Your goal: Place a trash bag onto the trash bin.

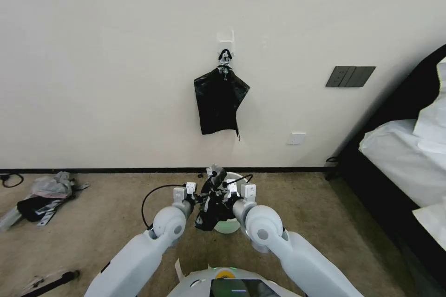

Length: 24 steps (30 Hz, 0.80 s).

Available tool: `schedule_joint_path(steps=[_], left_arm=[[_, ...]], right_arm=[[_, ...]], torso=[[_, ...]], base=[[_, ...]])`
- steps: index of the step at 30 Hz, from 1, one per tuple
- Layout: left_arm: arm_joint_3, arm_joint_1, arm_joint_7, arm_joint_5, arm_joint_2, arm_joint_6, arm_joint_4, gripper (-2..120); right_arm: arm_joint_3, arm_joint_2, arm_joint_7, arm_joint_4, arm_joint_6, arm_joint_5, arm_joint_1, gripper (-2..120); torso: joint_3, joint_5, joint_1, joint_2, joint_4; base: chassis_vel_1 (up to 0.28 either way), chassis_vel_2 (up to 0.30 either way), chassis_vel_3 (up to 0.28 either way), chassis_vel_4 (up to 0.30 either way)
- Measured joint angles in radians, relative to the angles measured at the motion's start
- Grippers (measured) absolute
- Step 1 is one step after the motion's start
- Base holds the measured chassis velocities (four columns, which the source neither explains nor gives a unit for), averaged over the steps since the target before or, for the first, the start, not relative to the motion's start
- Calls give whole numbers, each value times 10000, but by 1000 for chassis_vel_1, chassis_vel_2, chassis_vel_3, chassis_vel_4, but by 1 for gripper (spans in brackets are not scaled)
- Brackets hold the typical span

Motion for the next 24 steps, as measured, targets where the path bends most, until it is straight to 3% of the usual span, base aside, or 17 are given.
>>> schedule_joint_path(steps=[4,14,20,22,24], left_arm=[[40,-442,-590,-1093,44,551,17,98],[436,-1041,-1251,-1499,-290,1067,390,94],[713,-1375,-1431,-1465,-389,1108,573,79],[816,-1467,-1556,-1490,-358,1140,659,65],[827,-1484,-1616,-1572,-354,1142,682,62]], right_arm=[[-22,-2,40,80,0,-6,-52,0],[13,-108,53,223,3,-16,-206,0],[33,-137,54,264,5,-20,-244,0],[28,-127,55,264,6,-23,-244,0],[23,-126,56,264,7,-23,-243,0]], torso=[[0,2,0,1,0],[0,0,-1,0,0],[-1,1,0,0,0],[-1,1,-1,0,0],[-1,1,-1,0,1]], base=[[0,0,0,0],[0,0,0,0],[0,0,0,0],[0,0,0,0],[0,0,0,0]])
